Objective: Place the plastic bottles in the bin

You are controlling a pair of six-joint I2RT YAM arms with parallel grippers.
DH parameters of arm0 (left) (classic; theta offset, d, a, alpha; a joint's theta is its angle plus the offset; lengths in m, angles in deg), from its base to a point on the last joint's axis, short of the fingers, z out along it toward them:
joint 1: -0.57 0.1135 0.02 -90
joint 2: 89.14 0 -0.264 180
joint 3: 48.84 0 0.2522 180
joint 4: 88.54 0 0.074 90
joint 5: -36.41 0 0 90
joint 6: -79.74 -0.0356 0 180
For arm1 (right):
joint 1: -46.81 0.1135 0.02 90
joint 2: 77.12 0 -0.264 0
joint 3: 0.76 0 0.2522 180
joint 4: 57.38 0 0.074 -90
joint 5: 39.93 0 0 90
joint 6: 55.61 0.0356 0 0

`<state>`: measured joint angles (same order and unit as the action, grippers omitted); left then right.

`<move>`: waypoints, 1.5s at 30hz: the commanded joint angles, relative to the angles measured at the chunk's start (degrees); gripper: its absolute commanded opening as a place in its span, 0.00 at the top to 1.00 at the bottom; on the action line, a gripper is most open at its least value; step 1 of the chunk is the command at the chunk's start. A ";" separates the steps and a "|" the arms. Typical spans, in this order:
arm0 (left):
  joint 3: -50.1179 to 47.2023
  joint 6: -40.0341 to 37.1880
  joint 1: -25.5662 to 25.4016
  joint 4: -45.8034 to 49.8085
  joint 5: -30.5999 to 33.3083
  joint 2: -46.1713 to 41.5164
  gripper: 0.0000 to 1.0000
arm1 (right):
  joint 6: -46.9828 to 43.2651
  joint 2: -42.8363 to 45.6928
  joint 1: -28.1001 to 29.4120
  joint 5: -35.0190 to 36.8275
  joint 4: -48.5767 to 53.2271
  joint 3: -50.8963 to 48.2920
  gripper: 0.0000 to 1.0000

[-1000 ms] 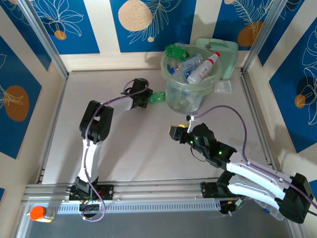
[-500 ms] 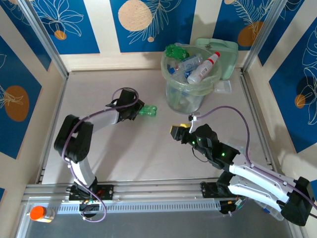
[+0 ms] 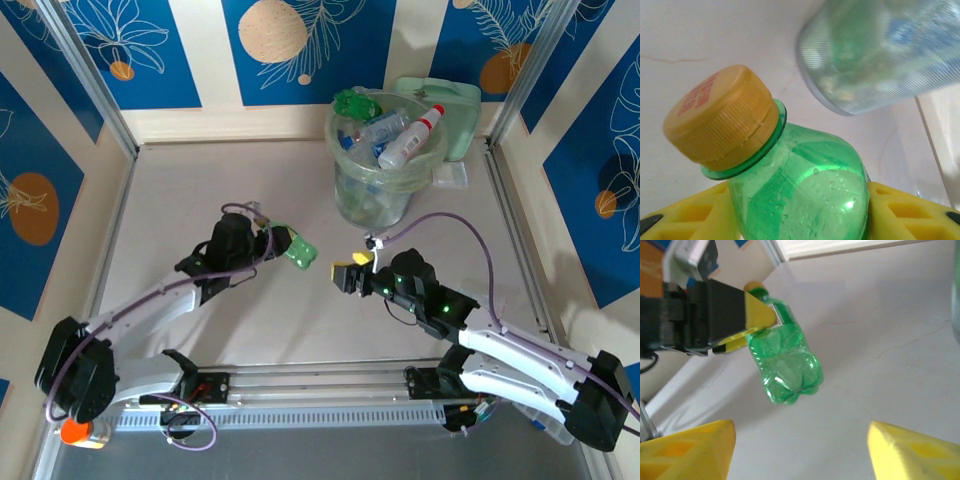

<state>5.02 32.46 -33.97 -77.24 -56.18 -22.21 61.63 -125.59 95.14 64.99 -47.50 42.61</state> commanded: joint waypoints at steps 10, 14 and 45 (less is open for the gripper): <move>-8.91 -6.84 -2.38 -35.30 -27.55 0.06 0.55 | -2.66 -4.63 -4.76 -17.98 -3.60 4.14 0.11; -9.60 -6.63 -3.96 -39.99 -30.21 0.25 0.55 | 0.21 -6.89 -7.02 -25.16 -6.02 4.06 0.14; -10.85 -10.12 -7.08 -29.23 -15.65 -13.50 0.05 | 11.24 -8.32 -11.98 -39.42 -18.39 0.28 0.58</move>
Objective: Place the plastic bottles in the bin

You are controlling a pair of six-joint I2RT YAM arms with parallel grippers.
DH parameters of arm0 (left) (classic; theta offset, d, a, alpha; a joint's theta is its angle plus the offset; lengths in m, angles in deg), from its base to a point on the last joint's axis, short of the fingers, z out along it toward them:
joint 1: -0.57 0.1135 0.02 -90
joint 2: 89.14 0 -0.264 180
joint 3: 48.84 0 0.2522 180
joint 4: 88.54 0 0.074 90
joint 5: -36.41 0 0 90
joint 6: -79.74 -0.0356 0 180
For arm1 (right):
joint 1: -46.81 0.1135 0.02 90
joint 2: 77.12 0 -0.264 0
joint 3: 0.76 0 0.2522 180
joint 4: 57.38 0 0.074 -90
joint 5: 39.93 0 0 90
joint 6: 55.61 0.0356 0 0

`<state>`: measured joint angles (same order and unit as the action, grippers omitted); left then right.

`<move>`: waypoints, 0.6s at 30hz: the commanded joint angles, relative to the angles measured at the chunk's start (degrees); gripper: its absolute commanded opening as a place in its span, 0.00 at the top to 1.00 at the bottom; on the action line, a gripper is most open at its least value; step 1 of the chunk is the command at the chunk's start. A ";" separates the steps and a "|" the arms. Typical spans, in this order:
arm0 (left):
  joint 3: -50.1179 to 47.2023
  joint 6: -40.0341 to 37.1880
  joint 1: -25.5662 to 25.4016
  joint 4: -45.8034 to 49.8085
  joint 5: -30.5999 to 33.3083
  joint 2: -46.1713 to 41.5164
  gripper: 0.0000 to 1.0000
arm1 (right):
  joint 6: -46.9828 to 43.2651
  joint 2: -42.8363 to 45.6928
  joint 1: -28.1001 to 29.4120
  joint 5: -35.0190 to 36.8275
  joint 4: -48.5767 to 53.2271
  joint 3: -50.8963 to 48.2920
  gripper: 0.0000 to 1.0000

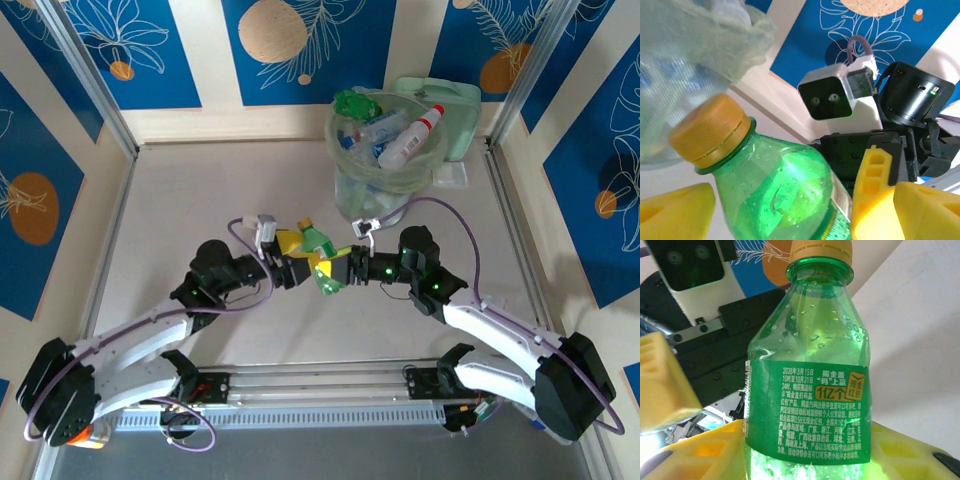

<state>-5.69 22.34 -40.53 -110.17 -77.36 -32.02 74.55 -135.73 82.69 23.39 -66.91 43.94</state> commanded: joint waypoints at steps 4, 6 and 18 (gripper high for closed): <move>0.14 -0.78 -1.19 15.43 18.02 -11.57 0.00 | -6.57 3.94 2.74 8.70 6.48 -0.12 0.60; -0.09 -0.75 -1.28 21.30 24.21 -15.24 0.00 | -9.18 4.72 4.19 12.74 9.60 0.84 0.60; -5.74 0.25 -1.29 29.69 42.06 -27.77 0.00 | -21.64 11.57 12.14 42.30 30.33 14.23 0.63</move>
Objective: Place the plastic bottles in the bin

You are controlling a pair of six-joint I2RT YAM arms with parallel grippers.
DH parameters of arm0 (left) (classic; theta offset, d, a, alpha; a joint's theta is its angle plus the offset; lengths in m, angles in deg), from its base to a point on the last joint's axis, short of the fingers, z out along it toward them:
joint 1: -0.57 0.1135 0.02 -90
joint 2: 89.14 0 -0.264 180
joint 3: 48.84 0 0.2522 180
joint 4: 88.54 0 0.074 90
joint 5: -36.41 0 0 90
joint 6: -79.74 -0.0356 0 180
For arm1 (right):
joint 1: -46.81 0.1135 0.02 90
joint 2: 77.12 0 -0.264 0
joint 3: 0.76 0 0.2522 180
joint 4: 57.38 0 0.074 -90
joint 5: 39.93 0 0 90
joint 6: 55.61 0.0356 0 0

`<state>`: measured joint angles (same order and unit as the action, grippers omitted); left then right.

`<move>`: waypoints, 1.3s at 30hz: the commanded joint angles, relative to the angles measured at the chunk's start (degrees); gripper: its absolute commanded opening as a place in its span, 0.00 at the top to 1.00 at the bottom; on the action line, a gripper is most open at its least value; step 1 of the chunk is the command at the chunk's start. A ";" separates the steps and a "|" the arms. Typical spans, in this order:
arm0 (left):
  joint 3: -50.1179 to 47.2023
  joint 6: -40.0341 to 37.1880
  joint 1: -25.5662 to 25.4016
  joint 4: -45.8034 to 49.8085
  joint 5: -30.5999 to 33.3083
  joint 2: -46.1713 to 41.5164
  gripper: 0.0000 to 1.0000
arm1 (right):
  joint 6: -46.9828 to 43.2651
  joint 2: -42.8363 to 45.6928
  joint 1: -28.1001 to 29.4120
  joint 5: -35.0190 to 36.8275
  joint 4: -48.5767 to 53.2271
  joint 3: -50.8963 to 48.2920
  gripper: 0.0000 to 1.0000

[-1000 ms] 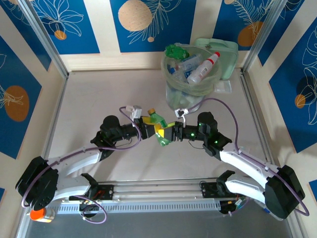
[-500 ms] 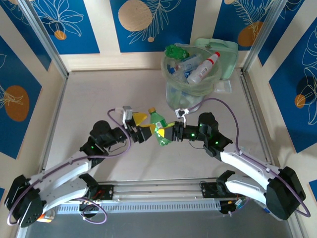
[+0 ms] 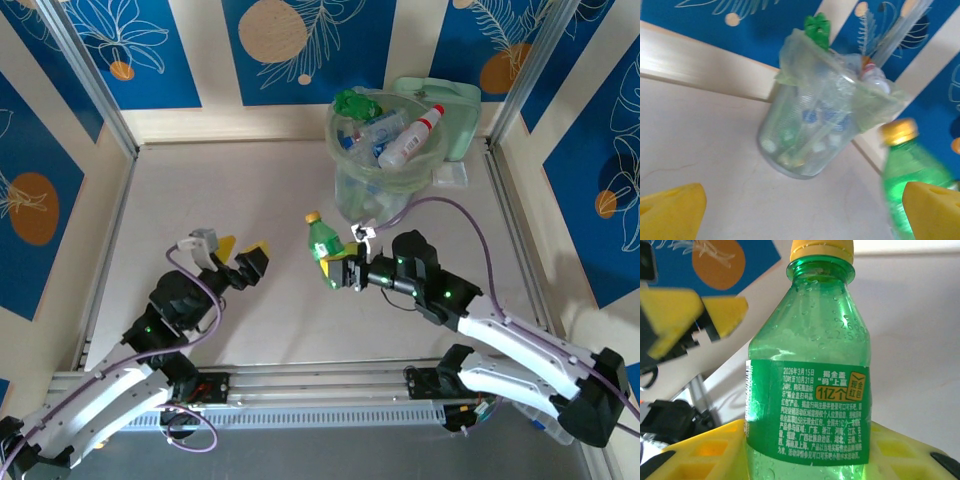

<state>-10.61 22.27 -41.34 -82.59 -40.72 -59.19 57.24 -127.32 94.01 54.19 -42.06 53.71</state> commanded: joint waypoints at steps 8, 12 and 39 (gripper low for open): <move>-0.74 1.76 -0.53 2.40 4.04 -0.01 0.00 | -5.07 -3.48 -7.58 26.05 17.54 26.76 0.61; -0.74 1.84 -0.54 2.71 4.00 -0.59 0.00 | -3.29 -11.72 -17.66 22.99 23.04 37.33 0.61; -0.39 1.78 -0.50 3.24 4.90 0.46 0.00 | 34.33 -57.84 -23.19 26.79 56.15 87.15 0.64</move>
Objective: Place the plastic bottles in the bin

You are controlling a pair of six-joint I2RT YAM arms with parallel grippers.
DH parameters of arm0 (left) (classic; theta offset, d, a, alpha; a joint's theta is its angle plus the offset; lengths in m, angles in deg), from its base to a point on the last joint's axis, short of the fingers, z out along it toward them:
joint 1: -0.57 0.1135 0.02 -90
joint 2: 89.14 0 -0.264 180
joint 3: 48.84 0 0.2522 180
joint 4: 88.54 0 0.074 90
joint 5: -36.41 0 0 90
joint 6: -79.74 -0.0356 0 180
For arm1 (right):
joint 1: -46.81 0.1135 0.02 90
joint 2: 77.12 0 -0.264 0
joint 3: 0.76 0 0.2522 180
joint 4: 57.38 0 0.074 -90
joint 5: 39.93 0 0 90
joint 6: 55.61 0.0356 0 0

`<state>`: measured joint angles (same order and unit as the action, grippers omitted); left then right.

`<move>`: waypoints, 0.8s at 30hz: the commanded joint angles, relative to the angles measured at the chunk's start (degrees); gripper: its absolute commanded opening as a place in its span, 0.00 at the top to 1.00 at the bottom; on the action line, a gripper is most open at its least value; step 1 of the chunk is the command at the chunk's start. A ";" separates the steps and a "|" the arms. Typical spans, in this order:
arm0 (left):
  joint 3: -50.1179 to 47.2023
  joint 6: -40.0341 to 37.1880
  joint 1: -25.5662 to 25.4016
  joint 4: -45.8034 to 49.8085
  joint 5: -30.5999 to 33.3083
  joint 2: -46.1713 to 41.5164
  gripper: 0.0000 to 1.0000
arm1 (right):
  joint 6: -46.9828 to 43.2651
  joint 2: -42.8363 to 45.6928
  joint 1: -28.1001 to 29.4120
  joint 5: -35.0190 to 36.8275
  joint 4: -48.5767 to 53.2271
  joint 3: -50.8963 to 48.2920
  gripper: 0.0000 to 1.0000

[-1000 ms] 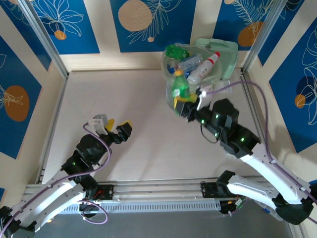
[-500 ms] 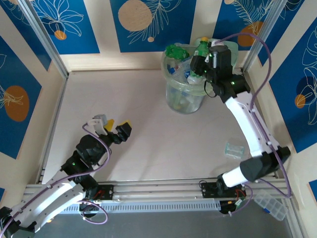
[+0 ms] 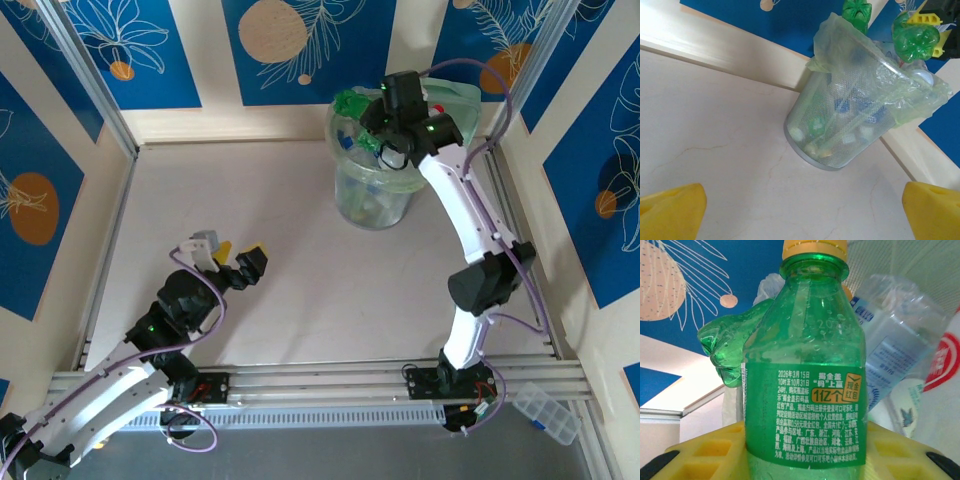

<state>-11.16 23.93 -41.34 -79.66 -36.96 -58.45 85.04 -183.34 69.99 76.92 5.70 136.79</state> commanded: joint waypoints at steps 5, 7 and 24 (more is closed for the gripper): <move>0.18 0.32 -0.53 0.93 1.85 -0.98 0.00 | 11.64 -3.63 3.30 11.00 13.03 3.79 0.59; 0.07 0.29 -0.45 0.93 2.25 -1.24 0.00 | 12.33 -2.92 3.61 11.73 11.78 1.30 0.53; 0.16 -0.89 -0.45 1.67 4.54 -2.57 0.00 | 6.44 2.13 2.80 12.19 9.12 0.93 0.13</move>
<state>-11.16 23.85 -41.34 -78.26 -33.75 -60.33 92.65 -184.08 73.57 86.67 12.67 137.05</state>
